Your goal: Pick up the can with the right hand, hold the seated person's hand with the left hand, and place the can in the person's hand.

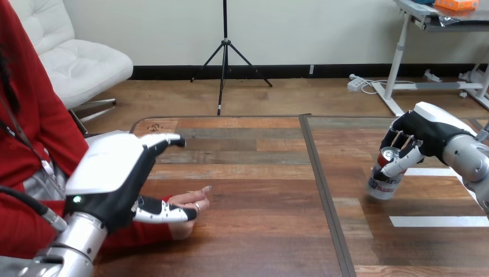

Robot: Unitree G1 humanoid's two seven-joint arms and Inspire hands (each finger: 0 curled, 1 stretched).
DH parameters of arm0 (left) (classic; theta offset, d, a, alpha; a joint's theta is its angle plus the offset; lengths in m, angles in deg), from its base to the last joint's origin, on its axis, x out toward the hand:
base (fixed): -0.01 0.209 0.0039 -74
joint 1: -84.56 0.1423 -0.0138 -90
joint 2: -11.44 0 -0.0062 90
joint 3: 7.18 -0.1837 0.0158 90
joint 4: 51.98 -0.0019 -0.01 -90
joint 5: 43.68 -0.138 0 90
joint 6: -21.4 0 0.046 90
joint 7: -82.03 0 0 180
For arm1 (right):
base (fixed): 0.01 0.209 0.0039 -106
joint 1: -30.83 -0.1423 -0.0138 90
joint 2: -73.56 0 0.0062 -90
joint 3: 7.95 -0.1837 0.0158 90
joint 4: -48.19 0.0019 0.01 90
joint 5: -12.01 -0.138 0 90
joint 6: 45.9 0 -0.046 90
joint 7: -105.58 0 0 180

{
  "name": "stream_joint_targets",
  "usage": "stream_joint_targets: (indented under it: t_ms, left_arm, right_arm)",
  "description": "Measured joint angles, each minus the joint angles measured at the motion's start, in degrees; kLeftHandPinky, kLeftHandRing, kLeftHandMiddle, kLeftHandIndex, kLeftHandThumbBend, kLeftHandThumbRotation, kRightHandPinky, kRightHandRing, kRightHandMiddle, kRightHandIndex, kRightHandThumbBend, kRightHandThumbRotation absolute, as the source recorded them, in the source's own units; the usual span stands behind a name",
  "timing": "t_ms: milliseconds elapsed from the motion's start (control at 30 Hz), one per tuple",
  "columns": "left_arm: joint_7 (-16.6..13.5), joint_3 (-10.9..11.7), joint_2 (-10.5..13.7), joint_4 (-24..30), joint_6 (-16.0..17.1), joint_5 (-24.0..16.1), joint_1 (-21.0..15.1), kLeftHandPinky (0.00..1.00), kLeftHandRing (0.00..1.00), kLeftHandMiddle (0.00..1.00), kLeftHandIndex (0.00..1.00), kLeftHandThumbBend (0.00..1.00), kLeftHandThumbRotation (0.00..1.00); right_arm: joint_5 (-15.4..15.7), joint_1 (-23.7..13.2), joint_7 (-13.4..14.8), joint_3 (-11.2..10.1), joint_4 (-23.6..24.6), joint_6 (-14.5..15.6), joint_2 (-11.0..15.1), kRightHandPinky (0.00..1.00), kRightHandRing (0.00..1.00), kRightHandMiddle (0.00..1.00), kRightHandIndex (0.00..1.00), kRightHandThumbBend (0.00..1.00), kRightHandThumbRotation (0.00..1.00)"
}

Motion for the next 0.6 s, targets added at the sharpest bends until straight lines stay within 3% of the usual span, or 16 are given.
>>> stream_joint_targets:
  t_ms: [367, 600]
  left_arm:
    - [1.38, 0.04, 0.3, 0.74, -1.07, -0.04, -0.08, 0.64, 0.77, 0.81, 0.76, 1.0, 0.25]
    - [4.11, -0.25, 0.87, 0.73, -2.42, -0.17, -0.19, 0.67, 0.77, 0.8, 0.77, 1.0, 0.26]
  right_arm:
    - [-0.01, 0.0, 0.0, 0.0, 0.0, 0.46, 0.0, 0.57, 0.59, 0.57, 0.48, 0.82, 0.0]
    - [-0.01, 0.0, 0.0, 0.0, 0.0, 0.46, -0.01, 0.57, 0.59, 0.57, 0.48, 0.82, 0.0]
